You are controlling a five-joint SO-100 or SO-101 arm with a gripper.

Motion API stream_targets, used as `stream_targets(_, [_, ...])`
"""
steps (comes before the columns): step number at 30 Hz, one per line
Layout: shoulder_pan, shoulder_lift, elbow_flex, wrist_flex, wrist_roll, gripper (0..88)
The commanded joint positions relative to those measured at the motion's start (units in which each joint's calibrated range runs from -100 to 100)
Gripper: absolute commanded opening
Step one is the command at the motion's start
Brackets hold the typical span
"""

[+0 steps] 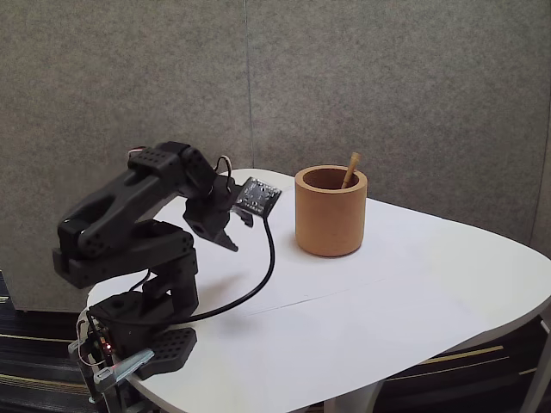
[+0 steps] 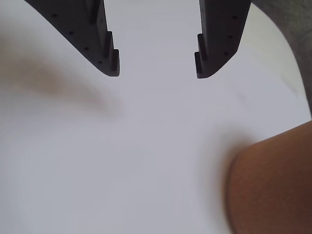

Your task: Grab the pen and put it in the pen holder.

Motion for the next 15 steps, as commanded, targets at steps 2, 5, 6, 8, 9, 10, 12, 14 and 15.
stream_targets(2, [0.29, -5.05, 4.24, 5.51, -0.38, 21.7])
stream_targets(5, [0.29, -8.30, 7.76, 7.97, -0.38, 21.7])
stream_targets(6, [0.29, -9.52, 8.75, 8.90, -0.38, 21.7])
stream_targets(8, [0.29, -11.64, 10.47, 10.85, -0.38, 21.7])
stream_targets(9, [0.29, -12.45, 11.19, 11.86, -0.38, 21.6])
stream_targets(10, [0.36, -13.35, 12.00, 12.46, -0.38, 21.6])
stream_targets(12, [0.36, -14.81, 13.45, 12.88, -0.38, 21.6])
stream_targets(14, [0.36, -15.38, 15.07, 12.37, -0.38, 21.6])
stream_targets(15, [0.36, -15.38, 15.97, 12.29, -0.38, 21.6])
